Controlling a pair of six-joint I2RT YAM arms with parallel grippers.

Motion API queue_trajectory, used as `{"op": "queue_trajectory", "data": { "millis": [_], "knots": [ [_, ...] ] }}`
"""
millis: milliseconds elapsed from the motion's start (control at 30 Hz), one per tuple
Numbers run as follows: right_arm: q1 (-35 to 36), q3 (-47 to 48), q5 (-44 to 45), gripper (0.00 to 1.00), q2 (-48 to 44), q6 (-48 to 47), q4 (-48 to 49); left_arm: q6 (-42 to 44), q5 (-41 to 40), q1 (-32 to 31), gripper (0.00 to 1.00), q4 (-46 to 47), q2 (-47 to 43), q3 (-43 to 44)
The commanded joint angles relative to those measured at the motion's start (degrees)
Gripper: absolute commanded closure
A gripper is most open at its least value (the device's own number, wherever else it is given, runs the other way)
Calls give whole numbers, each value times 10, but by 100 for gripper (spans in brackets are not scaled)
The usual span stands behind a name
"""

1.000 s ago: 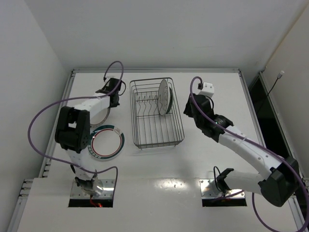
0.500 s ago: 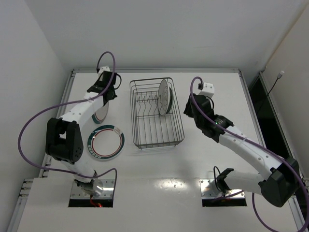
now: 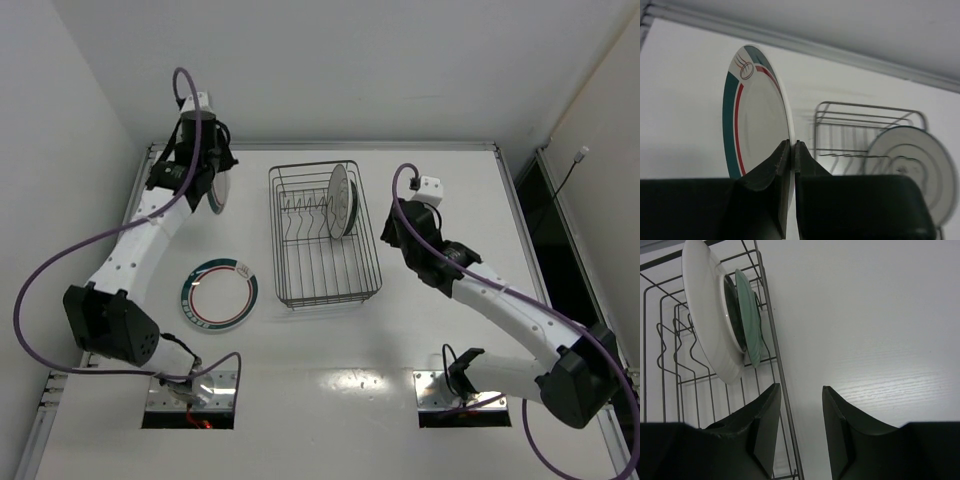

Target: Load the plates into the dish rack

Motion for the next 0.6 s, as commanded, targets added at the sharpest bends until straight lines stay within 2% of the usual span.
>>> {"op": "queue_trajectory", "data": {
  "millis": [0, 167, 333, 567],
  "knots": [
    [-4, -4, 3, 65, -11, 19, 30, -28, 103, 4, 100, 64, -48, 43],
    [-14, -14, -17, 65, -11, 25, 36, -93, 221, -1, 100, 160, -70, 49],
    [-26, -20, -23, 65, -11, 25, 42, -182, 304, -20, 100, 277, -76, -8],
    [-44, -36, -41, 65, -22, 25, 53, -310, 335, -44, 100, 458, -76, -117]
  ]
}}
